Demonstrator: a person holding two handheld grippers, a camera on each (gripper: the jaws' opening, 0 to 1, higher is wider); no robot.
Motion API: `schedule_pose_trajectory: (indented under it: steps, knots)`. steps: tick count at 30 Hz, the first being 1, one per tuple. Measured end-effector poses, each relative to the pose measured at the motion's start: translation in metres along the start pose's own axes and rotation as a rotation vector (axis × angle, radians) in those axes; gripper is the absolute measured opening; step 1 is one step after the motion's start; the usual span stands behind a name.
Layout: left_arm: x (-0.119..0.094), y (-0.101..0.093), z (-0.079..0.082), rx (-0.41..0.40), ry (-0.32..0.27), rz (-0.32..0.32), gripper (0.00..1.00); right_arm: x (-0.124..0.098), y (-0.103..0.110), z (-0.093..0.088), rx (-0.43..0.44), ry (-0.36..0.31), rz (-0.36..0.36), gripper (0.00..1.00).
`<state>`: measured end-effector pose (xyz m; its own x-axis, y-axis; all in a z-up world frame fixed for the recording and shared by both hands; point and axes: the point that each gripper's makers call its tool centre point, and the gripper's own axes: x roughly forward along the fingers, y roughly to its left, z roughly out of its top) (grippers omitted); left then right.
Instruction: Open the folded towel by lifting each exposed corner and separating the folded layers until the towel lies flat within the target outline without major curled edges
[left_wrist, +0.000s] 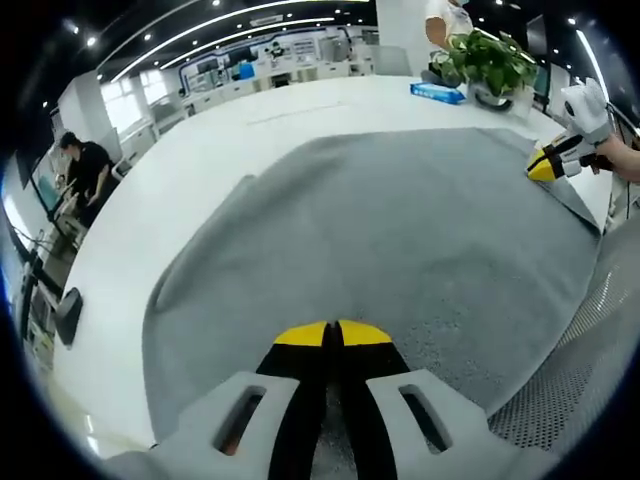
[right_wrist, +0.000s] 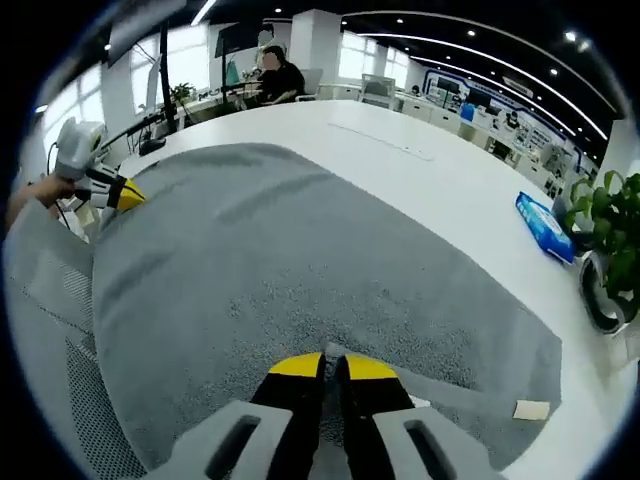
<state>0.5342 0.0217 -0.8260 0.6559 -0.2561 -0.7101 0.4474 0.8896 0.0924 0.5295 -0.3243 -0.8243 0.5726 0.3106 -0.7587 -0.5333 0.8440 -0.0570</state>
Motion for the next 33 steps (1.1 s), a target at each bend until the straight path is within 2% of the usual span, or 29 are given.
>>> schedule_pose_trajectory:
  steps: [4,8,13,15,18,21,25,31,33]
  knots:
    - [0.001,0.001,-0.001,-0.003,0.000,0.001,0.02,-0.026,-0.007,0.003,0.058,-0.044,-0.006,0.02]
    - [0.001,0.001,0.000,-0.002,-0.002,0.000,0.02,-0.060,-0.023,-0.010,0.143,-0.067,-0.057,0.02]
    - [0.002,0.002,-0.001,0.007,0.004,-0.003,0.02,-0.120,-0.047,-0.055,0.286,-0.048,-0.170,0.02]
    - [0.002,0.003,-0.001,0.007,0.003,-0.006,0.02,-0.141,-0.054,-0.072,0.308,-0.038,-0.226,0.02]
    - [0.002,0.003,-0.001,0.001,0.000,-0.008,0.02,-0.158,-0.058,-0.092,0.337,-0.017,-0.268,0.02]
    - [0.001,0.002,-0.001,0.010,0.002,-0.010,0.02,-0.166,-0.057,-0.106,0.350,0.004,-0.298,0.02]
    - [0.001,0.001,0.000,0.015,0.007,-0.024,0.02,-0.170,-0.050,-0.123,0.412,0.033,-0.331,0.02]
    - [0.000,-0.001,0.001,0.031,0.011,-0.032,0.02,-0.165,-0.041,-0.157,0.457,0.120,-0.350,0.02]
    - [0.000,-0.001,0.001,0.028,0.010,-0.034,0.02,-0.159,-0.037,-0.163,0.458,0.120,-0.344,0.02]
